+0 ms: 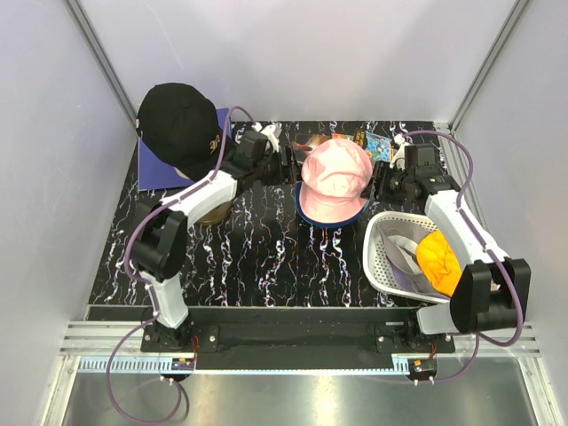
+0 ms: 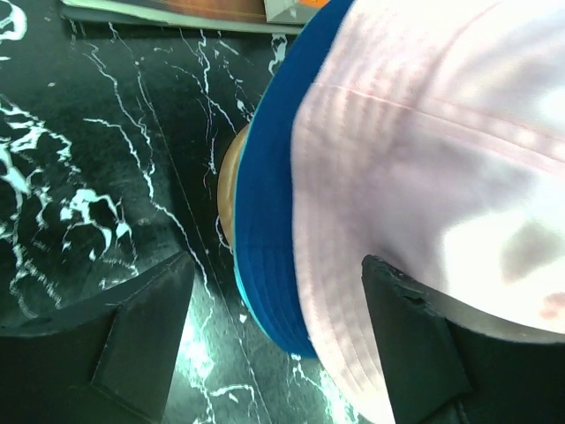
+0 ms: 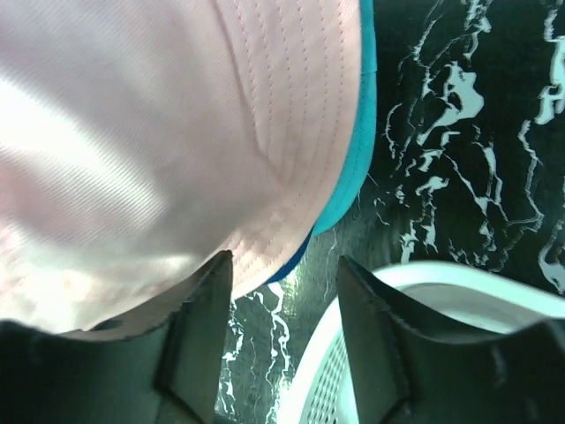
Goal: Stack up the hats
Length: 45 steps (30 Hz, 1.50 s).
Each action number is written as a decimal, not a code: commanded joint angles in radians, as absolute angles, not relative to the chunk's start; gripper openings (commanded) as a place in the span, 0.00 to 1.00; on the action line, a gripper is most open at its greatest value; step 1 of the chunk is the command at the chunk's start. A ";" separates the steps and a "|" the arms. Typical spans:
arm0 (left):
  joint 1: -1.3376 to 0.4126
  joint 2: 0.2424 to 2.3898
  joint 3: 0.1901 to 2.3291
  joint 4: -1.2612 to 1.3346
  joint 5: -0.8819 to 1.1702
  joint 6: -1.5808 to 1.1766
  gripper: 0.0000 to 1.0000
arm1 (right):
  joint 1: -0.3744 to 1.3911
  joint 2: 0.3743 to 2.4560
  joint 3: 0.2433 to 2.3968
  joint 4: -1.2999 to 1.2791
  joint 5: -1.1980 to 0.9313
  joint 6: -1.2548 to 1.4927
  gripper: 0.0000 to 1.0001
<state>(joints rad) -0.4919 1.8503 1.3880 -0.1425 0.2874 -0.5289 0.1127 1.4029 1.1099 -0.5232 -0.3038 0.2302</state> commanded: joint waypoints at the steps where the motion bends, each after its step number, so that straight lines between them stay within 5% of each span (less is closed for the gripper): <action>1: -0.499 1.727 1.355 -0.149 0.258 -0.560 0.81 | 0.118 1.322 1.178 -0.623 -0.230 0.215 0.62; 14: -0.511 1.534 1.118 -0.157 0.241 -0.681 0.77 | -0.046 1.459 1.304 -0.433 -0.389 0.288 0.61; 28: -0.574 1.552 0.948 0.347 0.606 -0.820 0.69 | 0.100 1.618 1.195 -0.333 -0.316 0.376 0.59; 37: -0.572 1.551 0.939 0.177 0.509 -0.848 0.66 | 0.147 1.565 1.111 -0.321 -0.330 0.413 0.59; 45: -0.558 1.462 0.847 0.179 0.423 -0.854 0.72 | 0.167 1.526 1.066 -0.324 -0.328 0.425 0.59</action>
